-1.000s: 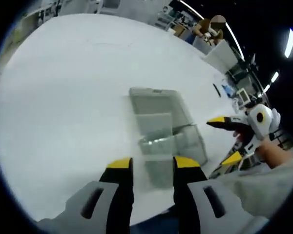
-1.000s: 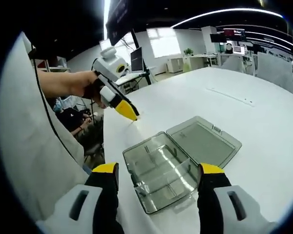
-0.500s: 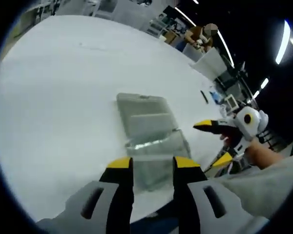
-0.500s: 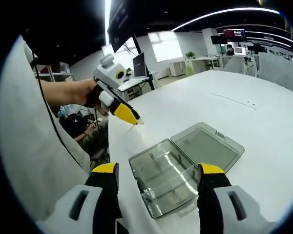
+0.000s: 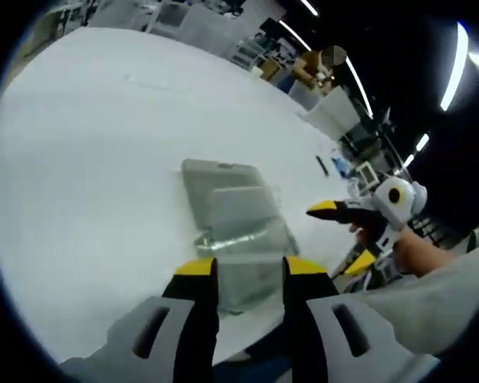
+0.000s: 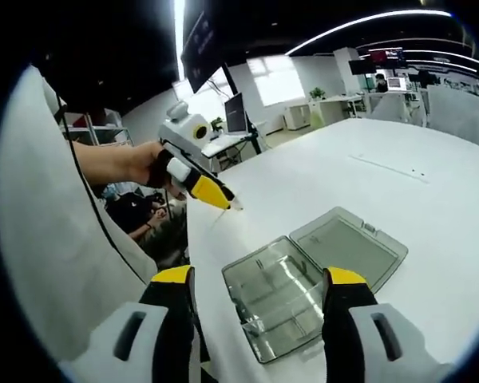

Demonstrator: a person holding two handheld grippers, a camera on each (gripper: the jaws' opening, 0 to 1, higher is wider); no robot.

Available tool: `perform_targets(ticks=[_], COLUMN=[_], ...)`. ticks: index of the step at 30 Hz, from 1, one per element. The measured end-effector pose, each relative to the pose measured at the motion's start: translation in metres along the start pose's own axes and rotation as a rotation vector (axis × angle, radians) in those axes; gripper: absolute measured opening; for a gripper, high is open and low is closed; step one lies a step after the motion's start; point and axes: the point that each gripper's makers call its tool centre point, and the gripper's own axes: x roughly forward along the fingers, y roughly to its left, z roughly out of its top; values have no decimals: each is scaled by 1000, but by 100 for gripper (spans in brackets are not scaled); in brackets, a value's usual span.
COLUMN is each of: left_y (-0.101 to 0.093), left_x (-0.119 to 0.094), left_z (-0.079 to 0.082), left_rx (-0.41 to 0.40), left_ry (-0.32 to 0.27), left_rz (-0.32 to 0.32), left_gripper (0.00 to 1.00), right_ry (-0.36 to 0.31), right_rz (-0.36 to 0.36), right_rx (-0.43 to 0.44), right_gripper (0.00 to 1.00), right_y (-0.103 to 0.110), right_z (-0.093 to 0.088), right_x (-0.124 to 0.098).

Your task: Insert the divider into the dual guide fixture by aligning both edges with the guide slots and pushing it downward to the bottom, including one-sided entry, uneven engagement, binding, and posture correction.

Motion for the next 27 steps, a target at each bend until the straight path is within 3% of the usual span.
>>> perform_targets(ticks=[27], left_y=[-27], left_x=[9], left_z=[2], left_rx=[34], left_ry=[-32], left_rz=[-134], left_gripper=[27], right_ry=[-71], right_rz=[57], right_rx=[83], right_gripper=[59], right_y=[3], right_z=[18], right_x=[-6])
